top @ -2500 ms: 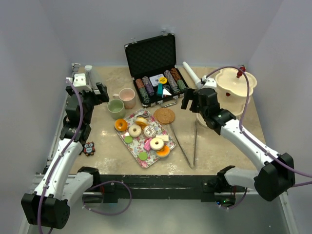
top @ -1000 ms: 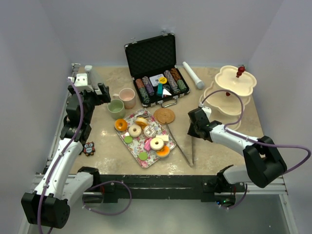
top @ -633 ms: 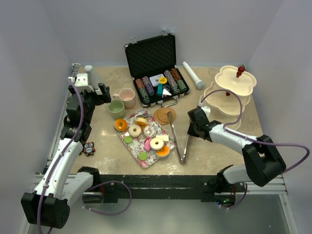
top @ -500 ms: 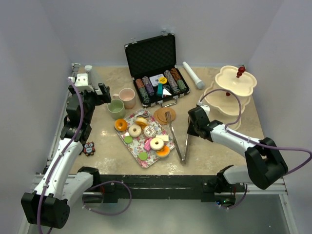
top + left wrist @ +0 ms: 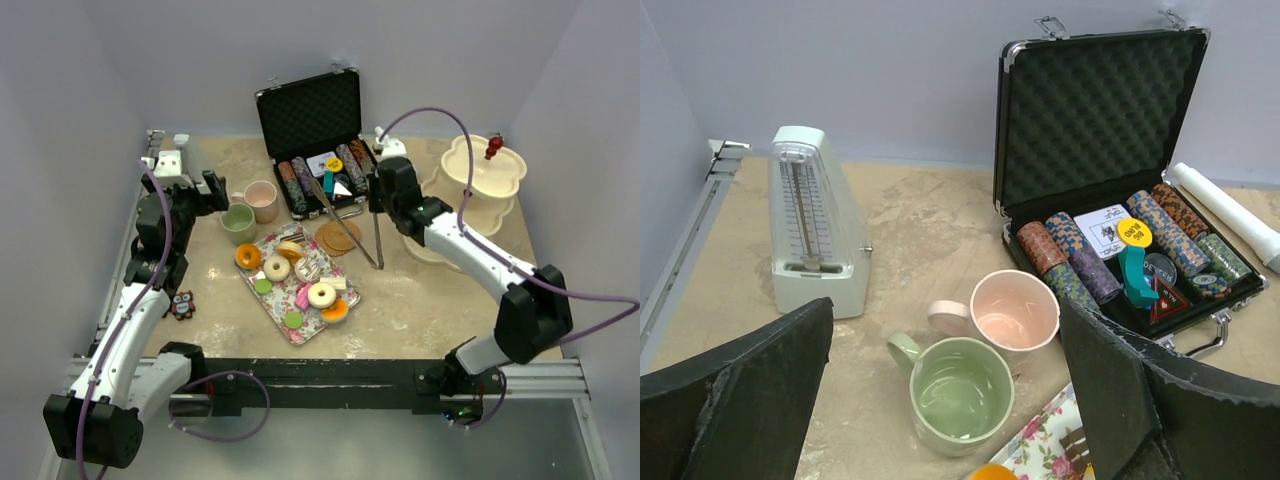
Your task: Serve the afternoon tea
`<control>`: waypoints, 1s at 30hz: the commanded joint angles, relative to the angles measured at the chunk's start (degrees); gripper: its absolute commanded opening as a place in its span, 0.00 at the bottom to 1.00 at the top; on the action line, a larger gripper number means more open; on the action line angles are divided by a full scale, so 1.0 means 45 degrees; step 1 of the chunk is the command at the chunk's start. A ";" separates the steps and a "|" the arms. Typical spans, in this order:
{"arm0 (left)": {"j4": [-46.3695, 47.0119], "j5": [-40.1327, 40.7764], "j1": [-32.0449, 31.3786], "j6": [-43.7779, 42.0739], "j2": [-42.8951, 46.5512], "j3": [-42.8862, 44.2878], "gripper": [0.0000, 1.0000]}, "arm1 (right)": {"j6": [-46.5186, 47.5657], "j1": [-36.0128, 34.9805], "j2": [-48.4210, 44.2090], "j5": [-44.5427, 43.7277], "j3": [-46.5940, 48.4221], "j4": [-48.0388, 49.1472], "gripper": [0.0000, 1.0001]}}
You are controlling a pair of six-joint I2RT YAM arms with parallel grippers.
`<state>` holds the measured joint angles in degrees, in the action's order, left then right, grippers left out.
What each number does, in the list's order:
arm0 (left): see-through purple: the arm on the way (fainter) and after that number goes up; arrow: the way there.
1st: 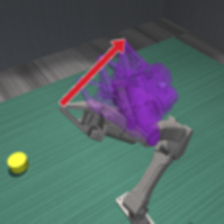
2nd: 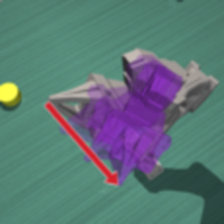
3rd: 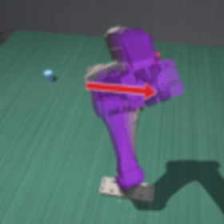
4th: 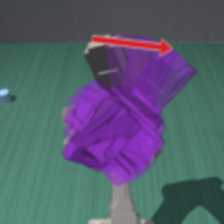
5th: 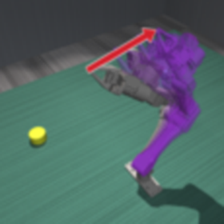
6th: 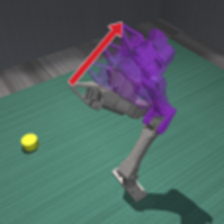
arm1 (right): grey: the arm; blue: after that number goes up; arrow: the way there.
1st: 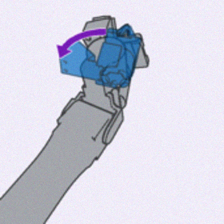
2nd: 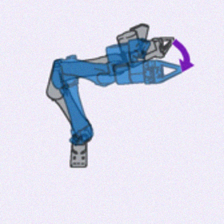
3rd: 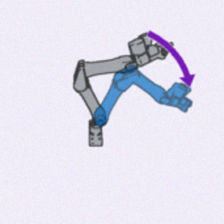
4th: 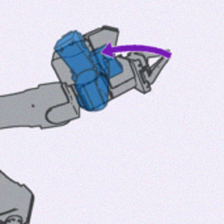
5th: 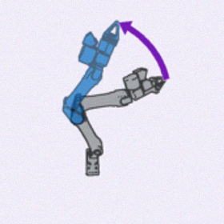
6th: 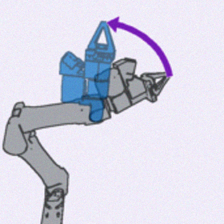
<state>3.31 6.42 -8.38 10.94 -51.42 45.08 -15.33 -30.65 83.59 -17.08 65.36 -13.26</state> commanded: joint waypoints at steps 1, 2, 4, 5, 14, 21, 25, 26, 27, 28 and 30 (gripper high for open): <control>0.0709 -0.0176 -0.0090 -0.0028 0.0059 -0.0213 1.00 | 0.3052 -0.0043 0.2024 -0.0306 0.1859 0.0466 0.00; 0.0729 -0.0176 -0.0090 -0.0048 0.0098 -0.0232 1.00 | 0.3346 -0.0043 0.2358 -0.0402 0.1978 0.0465 0.00; 0.0749 -0.0156 -0.0090 -0.0029 0.0098 -0.0271 1.00 | 0.3716 -0.0043 0.2867 -0.0735 0.1902 0.0737 0.00; 0.0768 -0.0175 -0.0110 -0.0048 0.0079 -0.0272 1.00 | 0.3855 -0.0043 0.3005 -0.0735 0.1785 0.0893 0.00; 0.0827 -0.0371 -0.0129 -0.0029 -0.0156 -0.0291 1.00 | 0.3662 -0.0102 0.3824 -0.1008 0.0533 0.2672 0.00; 0.0846 -0.0429 -0.0129 0.0010 -0.0156 -0.0291 1.00 | 0.3505 -0.0180 0.4276 -0.1282 0.0202 0.2887 0.14; 0.0827 -0.0429 -0.0129 0.0049 -0.0156 -0.0291 1.00 | 0.2823 -0.0180 0.3964 -0.1166 -0.0012 0.2868 0.34; 0.0827 -0.0449 -0.0129 0.0069 -0.0136 -0.0311 1.00 | 0.2705 -0.0180 0.3731 -0.1068 -0.0149 0.3216 0.43; 0.0846 -0.0449 -0.0129 0.0069 -0.0156 -0.0311 1.00 | 0.2414 -0.0180 0.3516 -0.1087 -0.0324 0.3277 0.50; 0.0846 -0.0488 -0.0129 0.0108 -0.0117 -0.0311 1.00 | 0.1986 -0.0180 0.3205 -0.1106 -0.0539 0.3355 0.55; 0.0885 -0.0566 -0.0149 0.0128 -0.0078 -0.0311 1.00 | 0.1438 -0.0180 0.2599 -0.0680 -0.1104 0.3648 0.68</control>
<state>4.19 5.04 -8.75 10.96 -52.18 44.12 -3.05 -31.14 102.19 -21.47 63.83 -1.21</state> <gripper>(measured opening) 0.996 0.586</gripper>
